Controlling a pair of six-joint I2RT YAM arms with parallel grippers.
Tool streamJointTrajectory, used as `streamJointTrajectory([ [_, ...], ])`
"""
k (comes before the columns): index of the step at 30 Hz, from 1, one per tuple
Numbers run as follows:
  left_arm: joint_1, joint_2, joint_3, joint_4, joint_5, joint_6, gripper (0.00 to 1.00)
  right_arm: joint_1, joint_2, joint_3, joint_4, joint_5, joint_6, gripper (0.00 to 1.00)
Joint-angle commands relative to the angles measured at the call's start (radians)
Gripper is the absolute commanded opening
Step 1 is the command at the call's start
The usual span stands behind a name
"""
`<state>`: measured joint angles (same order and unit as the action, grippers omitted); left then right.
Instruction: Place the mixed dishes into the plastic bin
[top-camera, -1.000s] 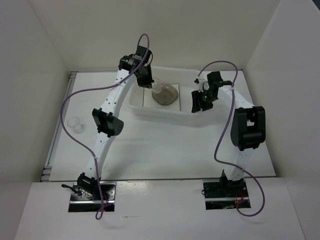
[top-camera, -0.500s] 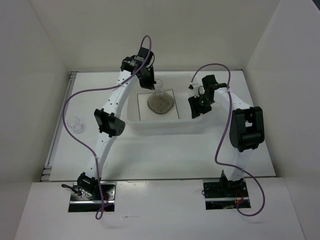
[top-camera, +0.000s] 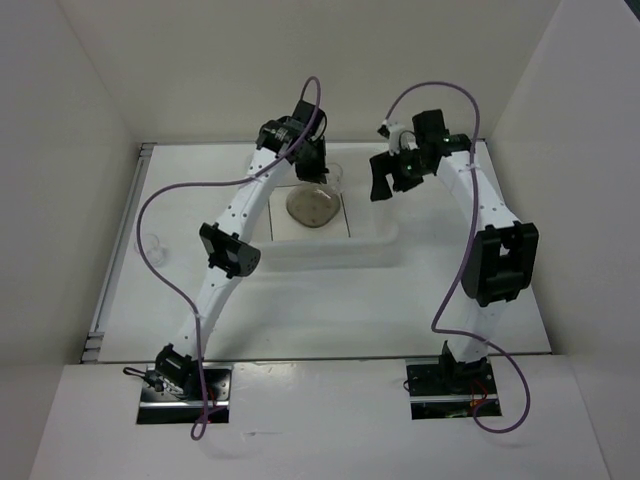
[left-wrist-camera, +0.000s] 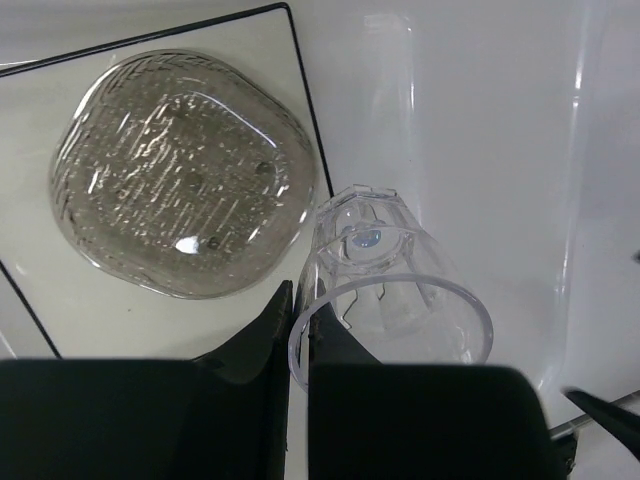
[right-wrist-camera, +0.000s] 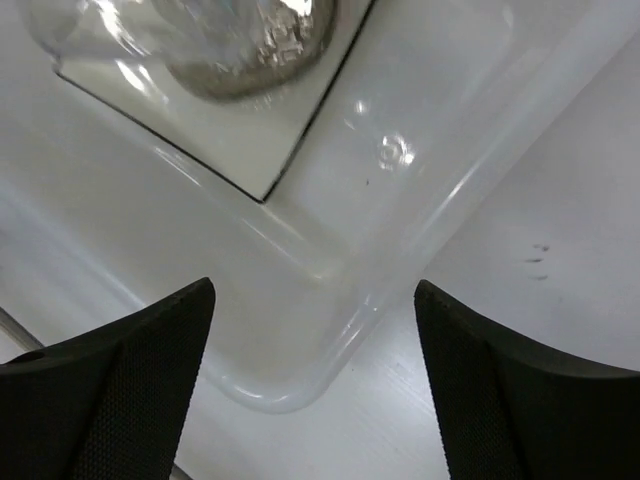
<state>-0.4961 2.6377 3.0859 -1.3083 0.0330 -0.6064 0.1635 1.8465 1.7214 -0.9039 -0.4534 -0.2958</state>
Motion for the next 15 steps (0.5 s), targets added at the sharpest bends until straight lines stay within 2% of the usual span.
streamJointTrajectory([
  [1,-0.027,0.027,0.045,0.018,0.007,-0.010,0.00,-0.030,-0.096,0.182,-0.009,-0.067,0.020,0.88],
  [4,-0.067,0.056,0.045,0.046,0.007,-0.010,0.00,-0.085,-0.096,0.321,-0.032,-0.067,0.029,0.92],
  [9,-0.122,0.122,0.045,0.096,-0.002,-0.029,0.00,-0.099,-0.078,0.493,-0.110,-0.001,-0.006,0.93],
  [15,-0.144,0.177,0.045,0.098,-0.082,-0.078,0.00,-0.099,-0.144,0.527,-0.168,0.038,-0.039,0.93],
])
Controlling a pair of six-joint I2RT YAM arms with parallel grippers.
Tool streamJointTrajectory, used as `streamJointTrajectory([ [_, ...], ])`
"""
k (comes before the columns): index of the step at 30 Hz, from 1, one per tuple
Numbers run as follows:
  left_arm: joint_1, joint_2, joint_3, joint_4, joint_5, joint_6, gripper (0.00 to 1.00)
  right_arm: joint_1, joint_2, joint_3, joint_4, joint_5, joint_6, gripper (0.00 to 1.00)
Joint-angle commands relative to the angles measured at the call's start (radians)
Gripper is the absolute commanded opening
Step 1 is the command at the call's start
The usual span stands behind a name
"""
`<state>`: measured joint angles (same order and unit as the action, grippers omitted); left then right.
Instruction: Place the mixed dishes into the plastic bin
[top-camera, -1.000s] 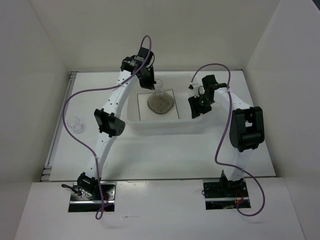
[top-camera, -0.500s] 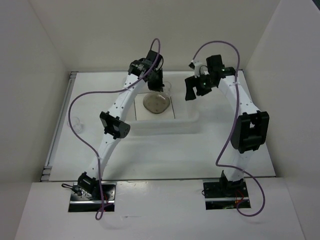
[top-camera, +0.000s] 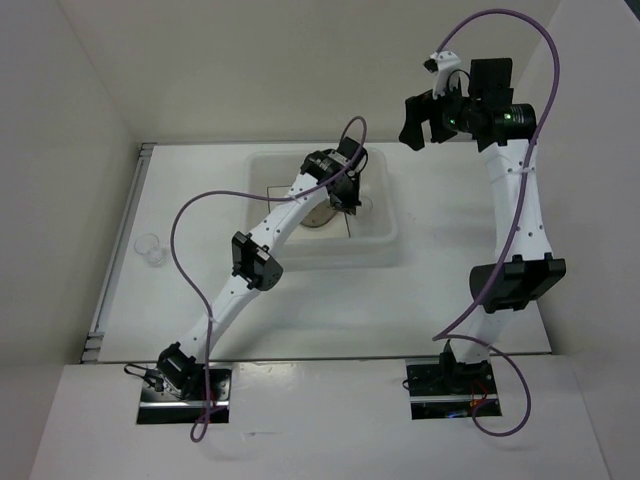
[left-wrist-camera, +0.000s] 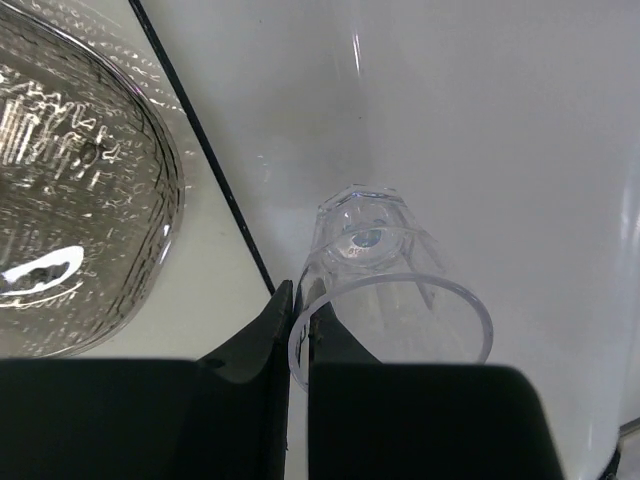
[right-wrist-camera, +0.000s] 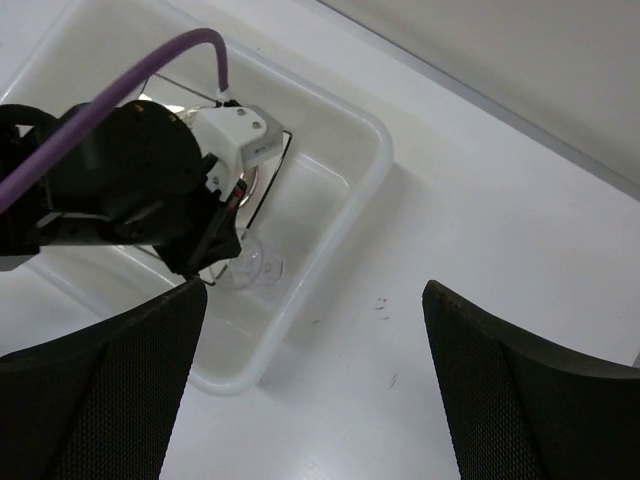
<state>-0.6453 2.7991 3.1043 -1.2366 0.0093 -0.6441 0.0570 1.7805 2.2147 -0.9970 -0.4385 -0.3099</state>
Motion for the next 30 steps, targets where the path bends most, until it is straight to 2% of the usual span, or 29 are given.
streamJointTrajectory([
  [1,-0.005,0.016,0.027,0.026,-0.072,-0.049,0.00,0.007,-0.090,0.024,-0.075,0.014,-0.024,0.93],
  [4,-0.014,0.039,0.027,-0.014,-0.106,-0.049,0.03,-0.003,-0.127,-0.024,-0.075,-0.023,-0.024,0.93],
  [6,-0.014,0.048,0.027,-0.014,-0.118,-0.049,0.10,-0.014,-0.136,-0.058,-0.075,-0.023,-0.024,0.93],
  [8,-0.014,0.048,0.027,-0.014,-0.118,-0.040,0.21,-0.038,-0.136,-0.067,-0.075,-0.032,-0.024,0.93],
  [9,-0.014,0.039,0.027,-0.003,-0.118,-0.040,0.36,-0.039,-0.136,-0.067,-0.075,-0.032,-0.024,0.93],
  [13,-0.014,0.004,0.027,0.037,-0.089,-0.029,0.54,-0.039,-0.136,-0.067,-0.075,-0.088,-0.024,0.93],
  [18,-0.014,-0.041,0.027,0.046,-0.058,-0.039,0.58,-0.039,-0.118,-0.067,-0.075,-0.121,-0.024,0.93],
  [22,0.032,-0.179,0.027,-0.041,-0.195,-0.039,0.59,-0.039,-0.118,-0.087,-0.084,-0.131,-0.024,0.93],
  [23,0.064,-0.261,0.027,-0.063,-0.277,-0.039,0.60,-0.039,-0.118,-0.087,-0.084,-0.140,-0.024,0.93],
  [24,0.078,-0.323,-0.007,-0.063,-0.313,-0.039,0.60,-0.039,-0.118,-0.096,-0.084,-0.149,-0.024,0.93],
  [25,0.091,-0.389,-0.170,-0.063,-0.371,-0.083,0.65,-0.039,-0.118,-0.096,-0.084,-0.149,-0.024,0.93],
  [26,0.123,-0.523,-0.271,-0.063,-0.479,-0.119,0.68,-0.039,-0.127,-0.096,-0.084,-0.163,-0.024,0.93],
  [28,0.180,-0.651,-0.494,-0.063,-0.517,-0.219,0.74,-0.039,-0.127,-0.115,-0.084,-0.175,-0.024,0.93],
  [29,0.215,-0.782,-0.752,-0.031,-0.503,-0.315,0.74,-0.039,-0.136,-0.115,-0.084,-0.184,-0.024,0.93],
  [30,0.298,-0.862,-0.908,0.021,-0.477,-0.342,0.74,-0.039,-0.136,-0.140,-0.084,-0.193,-0.024,0.93],
])
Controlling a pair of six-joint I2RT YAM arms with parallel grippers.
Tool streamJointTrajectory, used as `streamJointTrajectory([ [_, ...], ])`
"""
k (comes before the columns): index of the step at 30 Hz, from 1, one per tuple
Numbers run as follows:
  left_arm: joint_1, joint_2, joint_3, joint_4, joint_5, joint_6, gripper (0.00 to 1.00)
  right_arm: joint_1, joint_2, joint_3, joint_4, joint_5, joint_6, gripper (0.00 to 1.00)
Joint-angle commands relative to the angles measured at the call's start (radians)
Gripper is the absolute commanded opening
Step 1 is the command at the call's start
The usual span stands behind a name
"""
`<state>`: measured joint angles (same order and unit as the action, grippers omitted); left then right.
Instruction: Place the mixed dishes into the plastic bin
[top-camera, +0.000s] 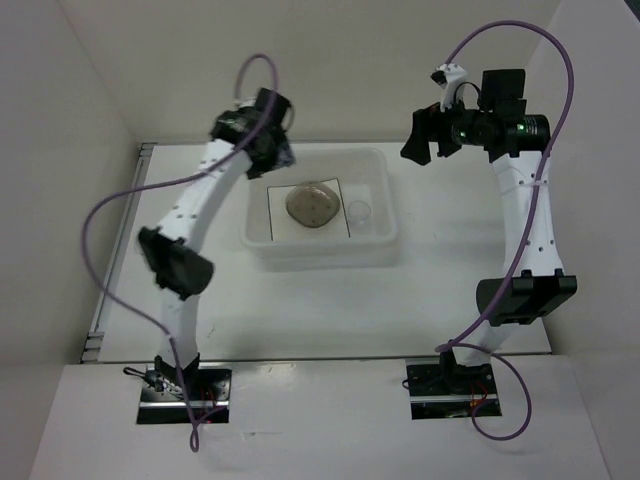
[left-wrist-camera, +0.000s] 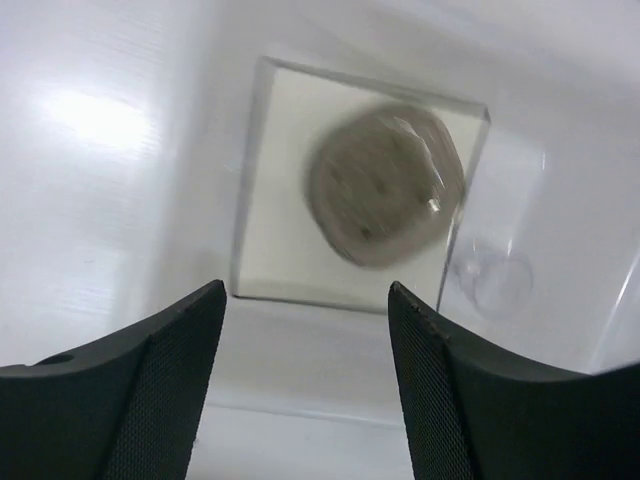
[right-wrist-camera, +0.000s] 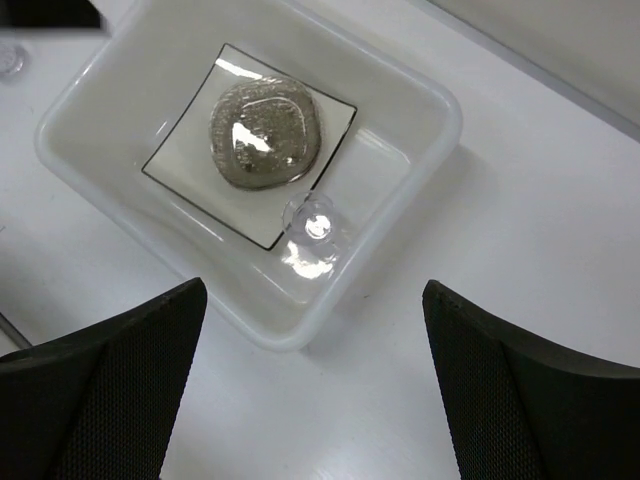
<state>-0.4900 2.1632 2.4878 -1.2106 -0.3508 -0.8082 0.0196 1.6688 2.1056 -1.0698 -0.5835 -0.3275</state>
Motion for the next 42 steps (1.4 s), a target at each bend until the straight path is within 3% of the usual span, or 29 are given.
streamJointTrajectory([
  [1,0.184,-0.315,-0.457,0.152,-0.096,-0.196,0.73,-0.001,-0.035,-0.042,-0.012,-0.049,-0.007,0.93],
  [2,0.227,-0.511,-0.619,0.230,-0.041,-0.219,0.73,-0.001,-0.035,-0.051,-0.012,-0.058,-0.007,0.93],
  [3,0.325,-0.602,-0.873,0.290,-0.022,-0.232,0.71,-0.001,-0.044,-0.070,-0.012,-0.058,-0.007,0.93],
  [4,0.371,-0.678,-0.955,0.325,-0.013,-0.232,0.71,-0.001,-0.044,-0.070,-0.021,-0.071,-0.007,0.93],
  [5,0.420,-0.775,-1.004,0.316,-0.013,-0.243,0.71,-0.001,-0.044,-0.081,-0.021,-0.072,-0.007,0.93],
  [10,0.631,-0.871,-1.135,0.175,-0.079,-0.230,0.71,-0.001,-0.044,-0.104,-0.021,-0.102,-0.007,0.93],
  [13,0.773,-0.991,-1.283,0.259,-0.041,-0.226,0.72,-0.001,-0.044,-0.104,-0.012,-0.111,0.002,0.93],
  [15,0.807,-1.003,-1.360,0.278,-0.025,-0.233,0.74,-0.001,-0.044,-0.104,-0.012,-0.111,0.002,0.93],
  [21,0.939,-0.850,-1.432,0.345,0.001,-0.255,0.75,-0.001,-0.055,-0.122,-0.031,-0.093,-0.019,0.93],
  [29,0.998,-0.658,-1.325,0.440,-0.045,-0.186,0.75,-0.001,-0.064,-0.131,-0.050,-0.061,-0.038,0.93],
  [42,0.998,-0.683,-1.311,0.526,0.082,-0.096,0.75,-0.001,-0.046,-0.131,-0.050,-0.050,-0.047,0.93],
])
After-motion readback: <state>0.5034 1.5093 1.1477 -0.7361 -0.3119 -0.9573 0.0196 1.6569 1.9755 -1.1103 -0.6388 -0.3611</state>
